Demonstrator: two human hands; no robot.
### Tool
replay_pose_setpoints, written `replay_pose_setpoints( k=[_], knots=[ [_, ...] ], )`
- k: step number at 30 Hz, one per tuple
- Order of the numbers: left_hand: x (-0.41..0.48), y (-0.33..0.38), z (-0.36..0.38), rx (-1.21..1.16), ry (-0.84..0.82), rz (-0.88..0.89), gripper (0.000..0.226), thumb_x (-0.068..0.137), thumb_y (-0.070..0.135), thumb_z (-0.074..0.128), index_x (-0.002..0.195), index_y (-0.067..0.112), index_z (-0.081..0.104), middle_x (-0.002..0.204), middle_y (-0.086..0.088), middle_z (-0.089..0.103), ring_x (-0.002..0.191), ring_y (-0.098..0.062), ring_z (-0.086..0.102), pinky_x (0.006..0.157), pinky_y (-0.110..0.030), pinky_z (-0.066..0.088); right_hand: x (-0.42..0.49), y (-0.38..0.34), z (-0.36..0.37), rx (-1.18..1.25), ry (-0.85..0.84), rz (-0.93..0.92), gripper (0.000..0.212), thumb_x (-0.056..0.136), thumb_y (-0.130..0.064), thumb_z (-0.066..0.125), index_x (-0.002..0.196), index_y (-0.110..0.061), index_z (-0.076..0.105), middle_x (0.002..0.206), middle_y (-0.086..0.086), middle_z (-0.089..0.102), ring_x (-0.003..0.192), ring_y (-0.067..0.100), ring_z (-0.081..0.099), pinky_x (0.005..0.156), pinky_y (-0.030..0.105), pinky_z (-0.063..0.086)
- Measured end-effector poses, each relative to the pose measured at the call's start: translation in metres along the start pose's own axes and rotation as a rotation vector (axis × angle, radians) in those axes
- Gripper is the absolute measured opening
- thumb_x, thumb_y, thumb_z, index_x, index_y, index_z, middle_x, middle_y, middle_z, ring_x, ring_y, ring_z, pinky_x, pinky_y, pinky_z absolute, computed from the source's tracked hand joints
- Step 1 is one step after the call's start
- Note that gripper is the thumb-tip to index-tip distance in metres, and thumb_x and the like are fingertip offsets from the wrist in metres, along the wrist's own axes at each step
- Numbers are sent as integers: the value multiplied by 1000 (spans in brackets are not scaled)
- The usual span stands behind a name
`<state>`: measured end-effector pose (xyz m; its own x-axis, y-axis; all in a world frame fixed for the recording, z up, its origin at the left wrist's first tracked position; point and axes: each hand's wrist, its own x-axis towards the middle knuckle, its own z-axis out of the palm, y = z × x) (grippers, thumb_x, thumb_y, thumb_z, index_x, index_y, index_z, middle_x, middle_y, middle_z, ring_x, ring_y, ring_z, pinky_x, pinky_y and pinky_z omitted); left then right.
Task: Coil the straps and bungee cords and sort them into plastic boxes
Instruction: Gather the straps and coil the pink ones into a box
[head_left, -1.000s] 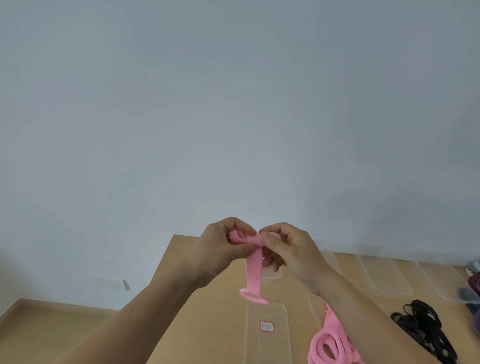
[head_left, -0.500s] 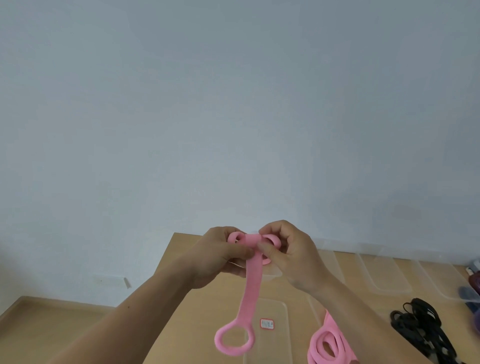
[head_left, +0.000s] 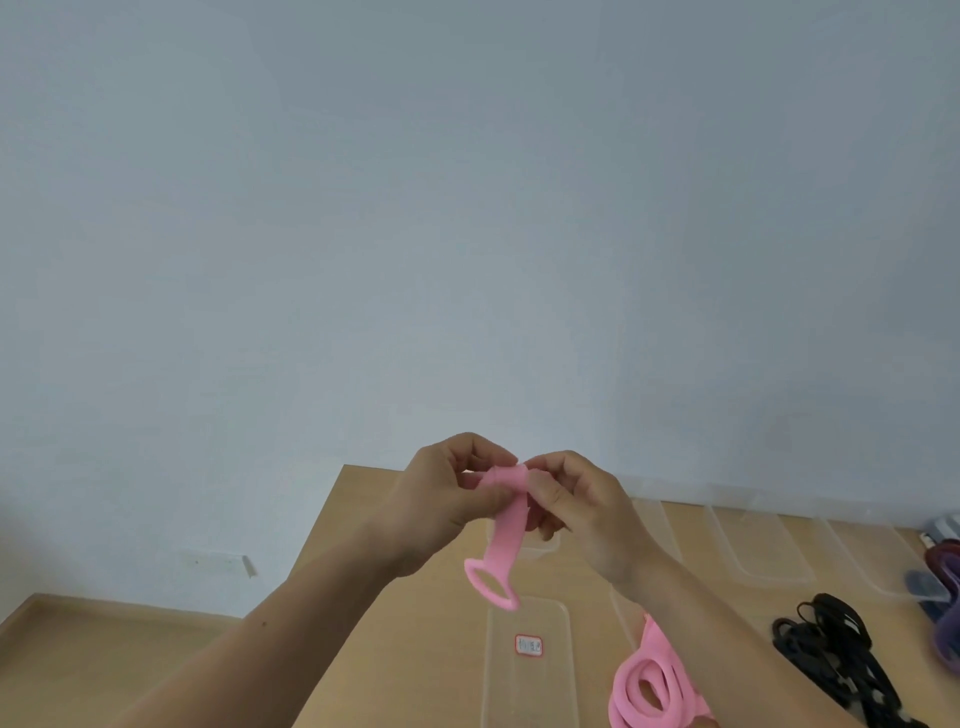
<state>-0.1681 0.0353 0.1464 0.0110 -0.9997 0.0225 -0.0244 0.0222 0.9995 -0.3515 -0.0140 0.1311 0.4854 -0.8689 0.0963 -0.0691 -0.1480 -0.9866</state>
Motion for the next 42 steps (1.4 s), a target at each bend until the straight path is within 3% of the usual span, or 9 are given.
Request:
replay_pose_setpoints(
  k=[3, 7, 13, 17, 22, 30, 34, 36, 42],
  knots=[
    [-1, -5, 1, 14, -49, 25, 20, 88, -8, 66, 105, 3, 63, 93, -21, 74, 93, -34, 72, 85, -38, 58, 2, -1, 1, -9, 26, 27, 18, 97, -28, 61, 92, -12, 67, 72, 0, 71, 65, 15, 65, 59, 27, 49],
    [-1, -6, -2, 12, -67, -1, 25, 84, -3, 70, 106, 7, 63, 97, -19, 74, 96, -33, 71, 88, -39, 57, 4, -2, -1, -15, 26, 27, 9, 92, -20, 69, 89, -12, 71, 70, 2, 72, 62, 13, 64, 57, 23, 49],
    [-2, -2, -4, -160, -72, -137, 36, 79, -4, 74, 109, -7, 55, 102, -22, 72, 92, -34, 74, 74, -35, 60, 4, -2, 0, 31, 73, -25, 5, 85, -18, 76, 89, -20, 73, 83, 12, 73, 65, 16, 64, 62, 25, 54],
    [-3, 2, -6, -203, -100, -212, 44, 71, -2, 74, 109, -9, 55, 99, -23, 73, 94, -36, 73, 74, -39, 60, 3, -2, 1, 5, 51, -39, 9, 87, -13, 74, 94, -19, 72, 88, 13, 71, 69, 19, 62, 65, 30, 55],
    [-3, 7, -8, -233, -164, -270, 38, 79, 17, 77, 106, 1, 56, 95, -17, 73, 90, -33, 73, 74, -37, 58, 1, 1, 2, -122, 35, -73, 22, 85, -13, 76, 91, -33, 70, 78, -14, 65, 74, 19, 62, 78, 39, 57],
    [-4, 3, -5, -295, -106, -214, 40, 74, 9, 81, 105, 0, 58, 99, -22, 72, 96, -39, 71, 81, -42, 59, 0, 0, 4, -102, 25, -68, 25, 84, -3, 74, 93, -26, 70, 83, -9, 65, 77, 13, 63, 77, 32, 56],
    [-3, 0, -4, -264, -61, -129, 34, 80, -1, 78, 106, -6, 57, 101, -25, 70, 96, -40, 70, 85, -44, 59, 1, -2, 4, 90, 42, 1, 29, 75, -28, 80, 101, -24, 69, 100, 5, 68, 78, 20, 68, 70, 33, 58],
    [-2, -2, -4, -190, -30, -88, 34, 77, -1, 78, 105, -6, 59, 97, -21, 70, 94, -37, 71, 87, -45, 58, 3, -4, 4, 131, 44, 66, 38, 68, -45, 80, 98, -24, 70, 94, 8, 71, 67, 20, 65, 63, 29, 53],
    [-3, -10, 0, -43, -11, 8, 24, 83, -5, 74, 103, 1, 62, 97, -15, 72, 95, -32, 72, 86, -39, 59, 9, -7, 1, 53, 23, 115, 42, 68, -45, 83, 92, -12, 72, 77, 11, 71, 61, 20, 59, 57, 31, 50]
  ],
)
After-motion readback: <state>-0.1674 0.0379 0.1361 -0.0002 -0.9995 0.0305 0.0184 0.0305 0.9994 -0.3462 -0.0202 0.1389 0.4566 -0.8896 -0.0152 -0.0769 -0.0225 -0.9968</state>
